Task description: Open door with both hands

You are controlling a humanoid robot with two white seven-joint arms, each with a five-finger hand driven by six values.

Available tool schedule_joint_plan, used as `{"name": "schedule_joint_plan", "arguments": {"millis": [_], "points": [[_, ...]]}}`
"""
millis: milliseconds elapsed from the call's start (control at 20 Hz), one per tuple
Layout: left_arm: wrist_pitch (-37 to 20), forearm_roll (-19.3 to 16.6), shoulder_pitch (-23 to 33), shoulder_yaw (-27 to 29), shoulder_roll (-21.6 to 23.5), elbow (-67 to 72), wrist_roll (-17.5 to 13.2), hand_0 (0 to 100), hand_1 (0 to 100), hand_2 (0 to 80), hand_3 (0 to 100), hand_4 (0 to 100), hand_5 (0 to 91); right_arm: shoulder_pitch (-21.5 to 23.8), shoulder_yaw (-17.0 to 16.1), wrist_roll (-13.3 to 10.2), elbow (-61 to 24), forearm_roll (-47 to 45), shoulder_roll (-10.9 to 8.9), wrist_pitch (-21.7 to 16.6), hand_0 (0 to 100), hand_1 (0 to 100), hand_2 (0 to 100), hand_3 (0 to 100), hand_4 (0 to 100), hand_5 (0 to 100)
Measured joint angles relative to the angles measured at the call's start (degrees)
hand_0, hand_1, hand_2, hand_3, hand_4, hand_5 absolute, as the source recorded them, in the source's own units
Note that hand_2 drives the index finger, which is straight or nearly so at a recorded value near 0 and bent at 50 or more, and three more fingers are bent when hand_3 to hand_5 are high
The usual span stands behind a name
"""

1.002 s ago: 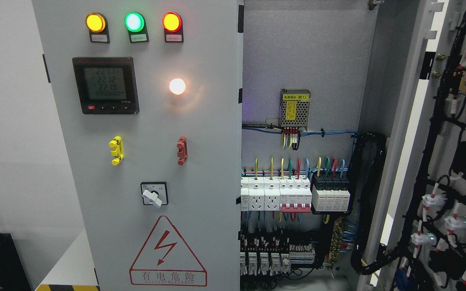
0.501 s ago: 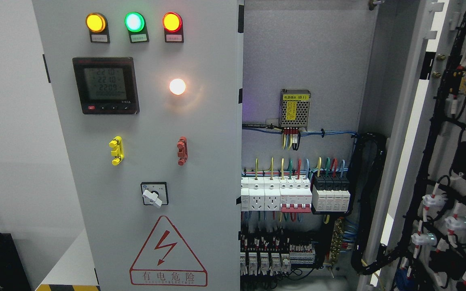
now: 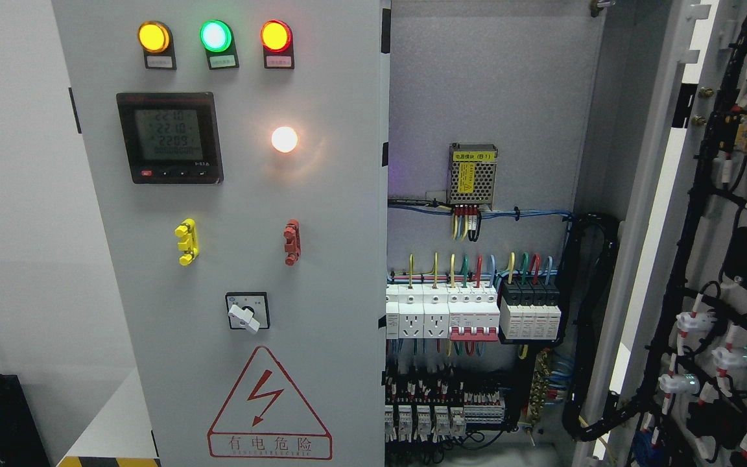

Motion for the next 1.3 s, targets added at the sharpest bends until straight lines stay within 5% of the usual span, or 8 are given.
{"name": "schedule_joint_plan", "arguments": {"millis": [301, 701, 1002, 1302], "points": [[-0.46, -1.18, -2.75, 4.37, -1.22, 3.72, -0.09, 0, 0, 0.0, 0, 0, 0.0, 11.89, -1.39, -0.15, -17.85, -0.19, -2.77, -2.92, 39, 0, 0, 0, 0, 0], [-0.88, -1.91, -5.95, 8.42, -2.02, 6.86, 0.01, 0, 0, 0.0, 0, 0, 0.0, 26.14, -2.25, -0.08, -42.39, -0.27, -8.07, -14.51, 39, 0, 0, 0, 0, 0], [-1.13, -3.74, -6.62, 9.79, -2.34, 8.09, 0.77, 0, 0, 0.0, 0, 0, 0.0, 30.39, -2.23, 0.03, -56.83, -0.35, -12.76, -23.19, 39, 0, 0, 0, 0, 0], [-1.07, -4.07, -6.85, 10.59, -2.48, 8.81, 0.64, 0, 0, 0.0, 0, 0, 0.0, 28.92, -0.23, 0.05, -66.49, -0.42, -16.62, -27.16, 39, 0, 0, 0, 0, 0]]}}
